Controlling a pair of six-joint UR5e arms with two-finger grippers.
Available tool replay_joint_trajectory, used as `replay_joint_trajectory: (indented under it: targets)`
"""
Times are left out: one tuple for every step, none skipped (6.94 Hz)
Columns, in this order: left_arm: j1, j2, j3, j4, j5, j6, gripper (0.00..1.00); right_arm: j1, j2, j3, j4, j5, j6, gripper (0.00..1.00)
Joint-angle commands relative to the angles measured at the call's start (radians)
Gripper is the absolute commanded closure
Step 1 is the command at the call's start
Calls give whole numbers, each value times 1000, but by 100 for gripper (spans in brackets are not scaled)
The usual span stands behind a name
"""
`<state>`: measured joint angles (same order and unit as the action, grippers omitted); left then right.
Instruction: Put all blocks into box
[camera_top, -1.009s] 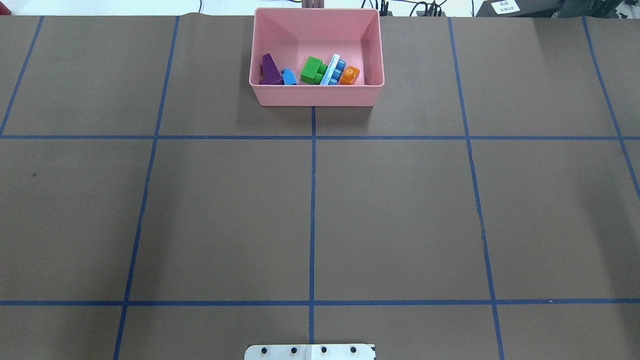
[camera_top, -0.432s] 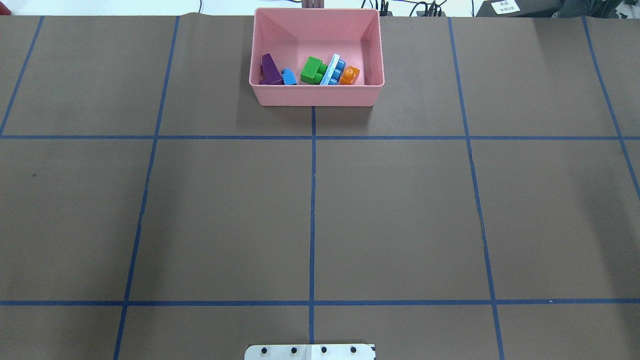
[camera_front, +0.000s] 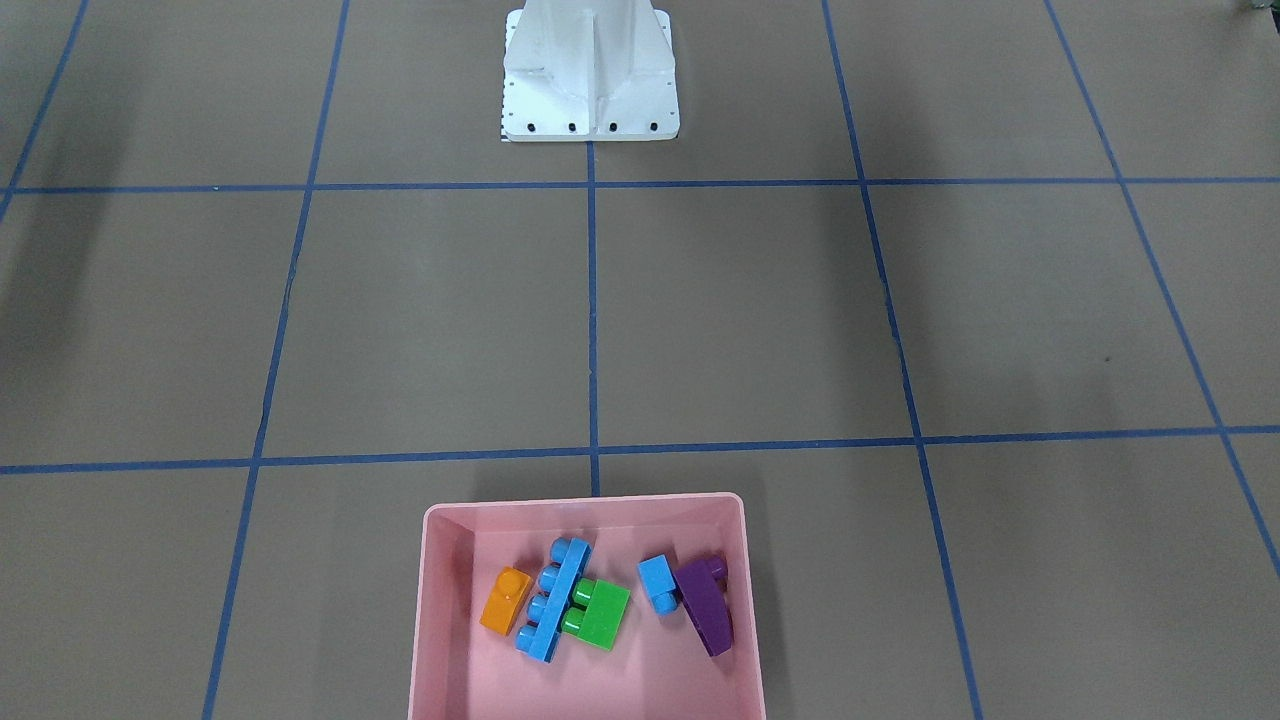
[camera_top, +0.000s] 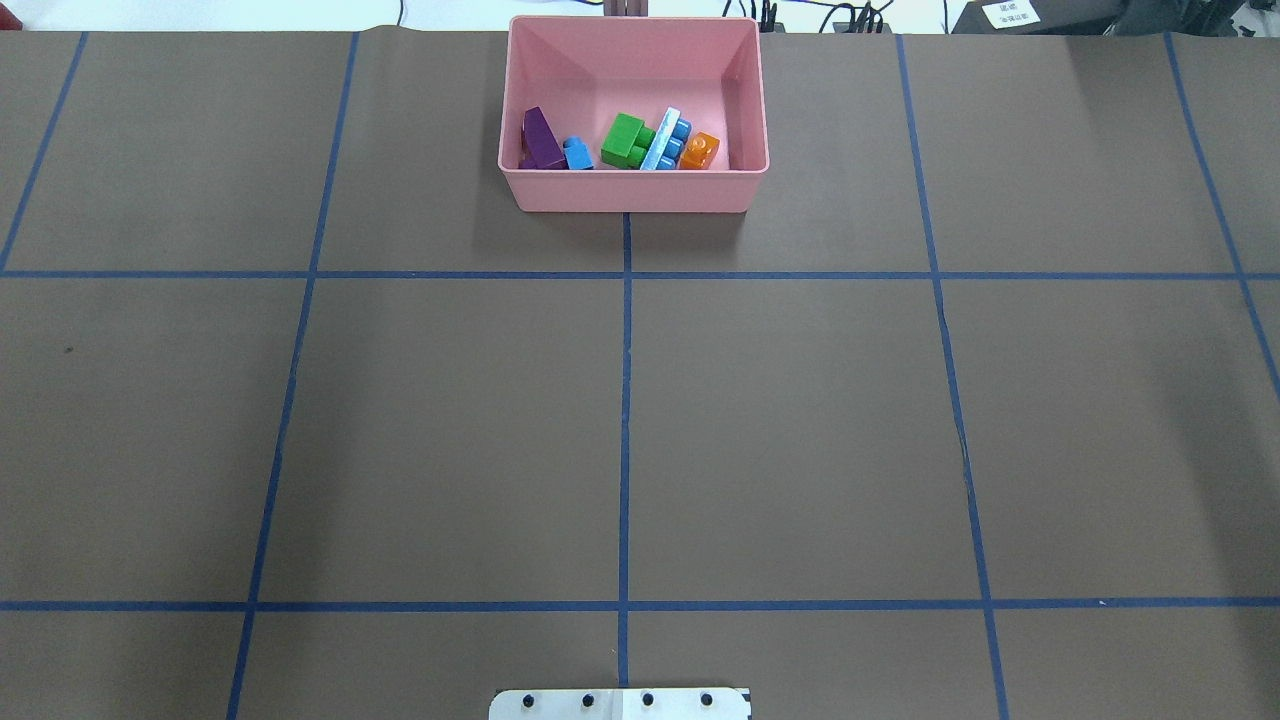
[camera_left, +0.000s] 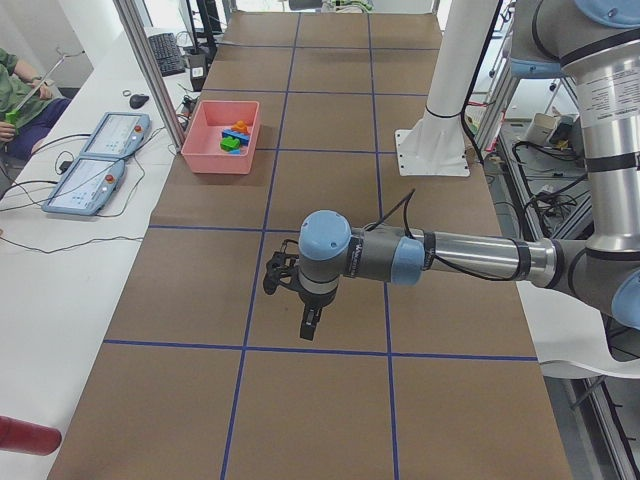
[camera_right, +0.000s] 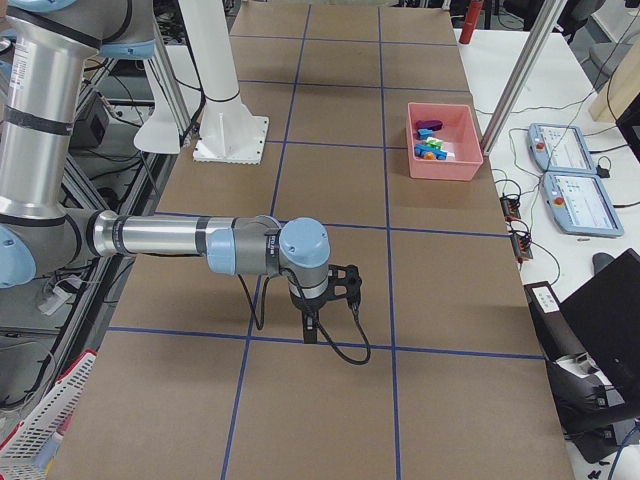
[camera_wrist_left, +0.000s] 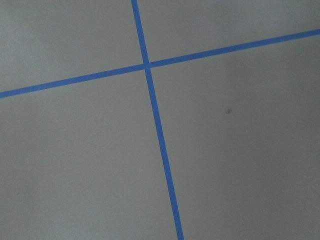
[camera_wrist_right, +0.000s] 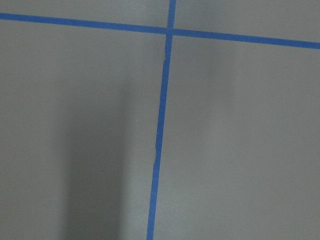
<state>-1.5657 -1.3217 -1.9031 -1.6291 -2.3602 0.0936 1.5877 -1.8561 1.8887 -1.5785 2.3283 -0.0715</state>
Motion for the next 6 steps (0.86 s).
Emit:
replay_joint_trajectory:
  targets:
    - [-1, 2, -1, 0, 1, 0, 0, 0, 0, 3, 0, -4, -4, 0]
    - [-1, 2, -1, 0, 1, 0, 0, 0, -2, 12, 2, -6, -5, 0]
    - [-1, 4, 1, 0, 1, 0, 0, 0, -2, 16, 2, -9, -13, 0]
    - [-1, 4, -1, 0, 1, 0, 0, 0, -2, 17, 2, -9, -16, 0]
    - [-1, 4, -1, 0, 1, 0, 0, 0, -2, 18, 2, -10, -17, 0]
    - [-1, 4, -1, 0, -1, 0, 0, 0, -2, 18, 2, -10, -17, 0]
